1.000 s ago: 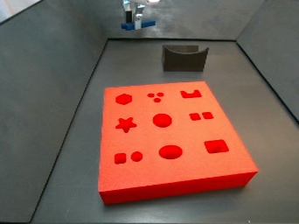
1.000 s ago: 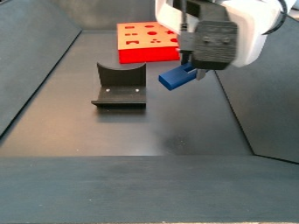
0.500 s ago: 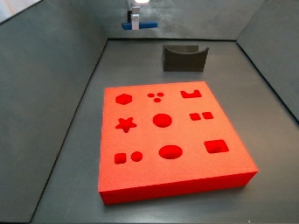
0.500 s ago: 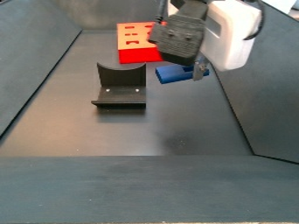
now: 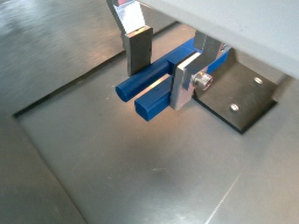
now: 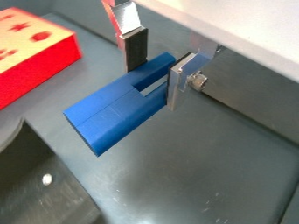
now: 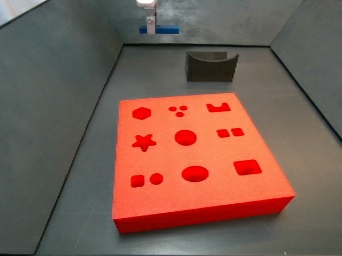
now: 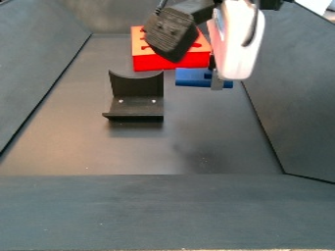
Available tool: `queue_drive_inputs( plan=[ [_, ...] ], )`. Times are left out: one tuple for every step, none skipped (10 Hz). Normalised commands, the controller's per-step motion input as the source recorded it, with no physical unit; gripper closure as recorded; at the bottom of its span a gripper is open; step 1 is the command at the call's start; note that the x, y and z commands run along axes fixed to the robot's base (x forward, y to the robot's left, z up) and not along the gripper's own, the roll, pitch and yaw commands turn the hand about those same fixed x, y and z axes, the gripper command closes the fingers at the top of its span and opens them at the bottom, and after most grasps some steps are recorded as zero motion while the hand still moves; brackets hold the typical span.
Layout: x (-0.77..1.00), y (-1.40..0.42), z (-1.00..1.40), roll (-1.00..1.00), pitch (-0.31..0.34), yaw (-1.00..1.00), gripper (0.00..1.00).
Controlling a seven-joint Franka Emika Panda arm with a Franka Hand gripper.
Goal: Pick up the square-circle object. Move up. Rotate the square-circle object. Place the square-circle object on the fixture. Regrasp the square-circle object. Move to above the board. Insert the square-circle object.
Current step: Rotate the square-circle object.
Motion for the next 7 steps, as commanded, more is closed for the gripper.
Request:
queue_drive_inputs(
  plan=[
    [0.03,0.02,0.00,-0.01,-0.003,-1.00,1.00],
    [0.03,0.02,0.00,-0.01,-0.003,-1.00,1.00],
    [0.03,0.02,0.00,-0.01,-0.003,-1.00,1.00],
    [0.03,0.02,0.00,-0.01,-0.003,-1.00,1.00],
    [0.03,0.02,0.00,-0.01,-0.003,-1.00,1.00],
    [0.03,0.02,0.00,-0.01,-0.004,-1.00,1.00],
    [0.03,0.02,0.00,-0.02,-0.004,-1.00,1.00]
  ],
)
